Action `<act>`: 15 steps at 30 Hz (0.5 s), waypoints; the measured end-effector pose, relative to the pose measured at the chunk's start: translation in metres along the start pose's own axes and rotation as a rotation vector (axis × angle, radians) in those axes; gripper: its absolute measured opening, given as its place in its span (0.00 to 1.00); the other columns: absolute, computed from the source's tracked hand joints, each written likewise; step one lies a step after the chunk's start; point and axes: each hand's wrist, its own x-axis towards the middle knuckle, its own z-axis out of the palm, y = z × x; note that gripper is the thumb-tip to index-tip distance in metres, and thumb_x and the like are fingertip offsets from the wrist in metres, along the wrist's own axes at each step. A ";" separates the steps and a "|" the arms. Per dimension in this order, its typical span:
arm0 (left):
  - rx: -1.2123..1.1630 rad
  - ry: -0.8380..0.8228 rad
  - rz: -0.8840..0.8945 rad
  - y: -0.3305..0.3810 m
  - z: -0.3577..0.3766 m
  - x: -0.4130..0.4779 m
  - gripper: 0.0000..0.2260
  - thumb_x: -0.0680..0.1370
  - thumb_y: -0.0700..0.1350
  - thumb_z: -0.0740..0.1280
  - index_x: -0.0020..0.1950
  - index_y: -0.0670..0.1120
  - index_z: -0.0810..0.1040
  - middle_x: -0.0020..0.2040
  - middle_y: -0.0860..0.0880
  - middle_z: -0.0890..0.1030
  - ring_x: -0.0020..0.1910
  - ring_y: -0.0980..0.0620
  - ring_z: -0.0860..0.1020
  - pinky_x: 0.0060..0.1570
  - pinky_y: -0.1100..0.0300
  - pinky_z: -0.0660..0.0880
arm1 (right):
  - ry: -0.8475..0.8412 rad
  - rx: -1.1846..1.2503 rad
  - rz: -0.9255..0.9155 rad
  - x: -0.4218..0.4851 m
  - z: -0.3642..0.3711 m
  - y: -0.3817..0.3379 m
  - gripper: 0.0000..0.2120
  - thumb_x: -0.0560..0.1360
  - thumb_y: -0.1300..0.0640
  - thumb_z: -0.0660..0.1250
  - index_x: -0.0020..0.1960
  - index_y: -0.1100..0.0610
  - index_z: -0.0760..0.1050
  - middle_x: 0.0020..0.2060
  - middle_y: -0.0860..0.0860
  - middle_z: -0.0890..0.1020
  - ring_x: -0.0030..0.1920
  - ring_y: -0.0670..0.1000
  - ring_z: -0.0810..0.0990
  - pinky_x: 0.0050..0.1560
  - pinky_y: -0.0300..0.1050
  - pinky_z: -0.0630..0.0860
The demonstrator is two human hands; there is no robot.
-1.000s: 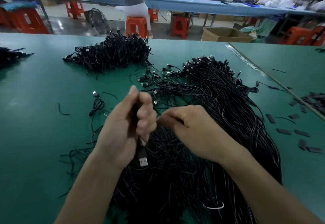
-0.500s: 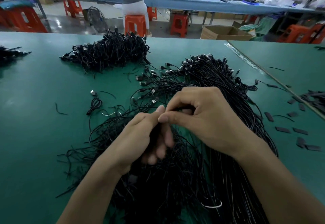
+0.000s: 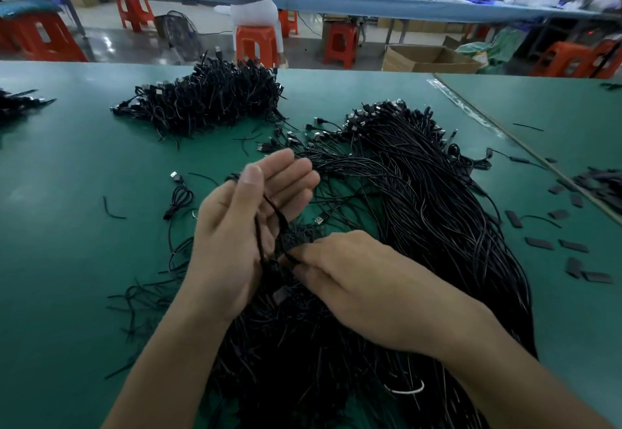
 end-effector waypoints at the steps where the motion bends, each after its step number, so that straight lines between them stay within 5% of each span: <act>1: 0.179 0.029 0.055 -0.003 -0.001 -0.001 0.16 0.83 0.51 0.57 0.60 0.44 0.80 0.56 0.46 0.85 0.57 0.47 0.83 0.54 0.60 0.79 | 0.001 -0.029 -0.016 -0.002 -0.003 -0.001 0.13 0.83 0.48 0.55 0.42 0.48 0.69 0.36 0.44 0.75 0.36 0.45 0.74 0.37 0.46 0.73; 5: 0.721 -0.078 -0.015 -0.004 0.000 -0.005 0.16 0.84 0.47 0.57 0.45 0.56 0.83 0.38 0.55 0.85 0.37 0.59 0.82 0.39 0.64 0.79 | 0.147 -0.042 -0.016 -0.005 -0.021 0.008 0.12 0.81 0.45 0.59 0.44 0.48 0.75 0.37 0.41 0.76 0.38 0.42 0.77 0.42 0.46 0.77; 9: 0.563 -0.244 -0.328 0.002 0.007 -0.009 0.25 0.85 0.51 0.55 0.35 0.44 0.82 0.28 0.47 0.81 0.26 0.52 0.77 0.28 0.64 0.73 | 0.347 0.141 -0.048 -0.002 -0.029 0.020 0.03 0.74 0.51 0.74 0.42 0.49 0.81 0.37 0.41 0.82 0.40 0.43 0.81 0.43 0.47 0.79; 12: 0.535 -0.331 -0.396 0.006 0.003 -0.010 0.29 0.83 0.59 0.54 0.29 0.47 0.78 0.22 0.50 0.71 0.21 0.53 0.68 0.24 0.66 0.67 | 0.416 0.312 -0.078 0.001 -0.029 0.023 0.07 0.71 0.54 0.78 0.40 0.51 0.80 0.36 0.45 0.83 0.38 0.46 0.82 0.41 0.45 0.79; 15: 0.334 -0.469 -0.398 0.011 -0.004 -0.010 0.26 0.83 0.58 0.56 0.29 0.48 0.73 0.22 0.53 0.66 0.19 0.55 0.63 0.24 0.67 0.64 | 0.265 0.631 -0.130 0.004 -0.026 0.025 0.10 0.71 0.55 0.75 0.44 0.60 0.77 0.45 0.54 0.85 0.46 0.66 0.82 0.49 0.63 0.80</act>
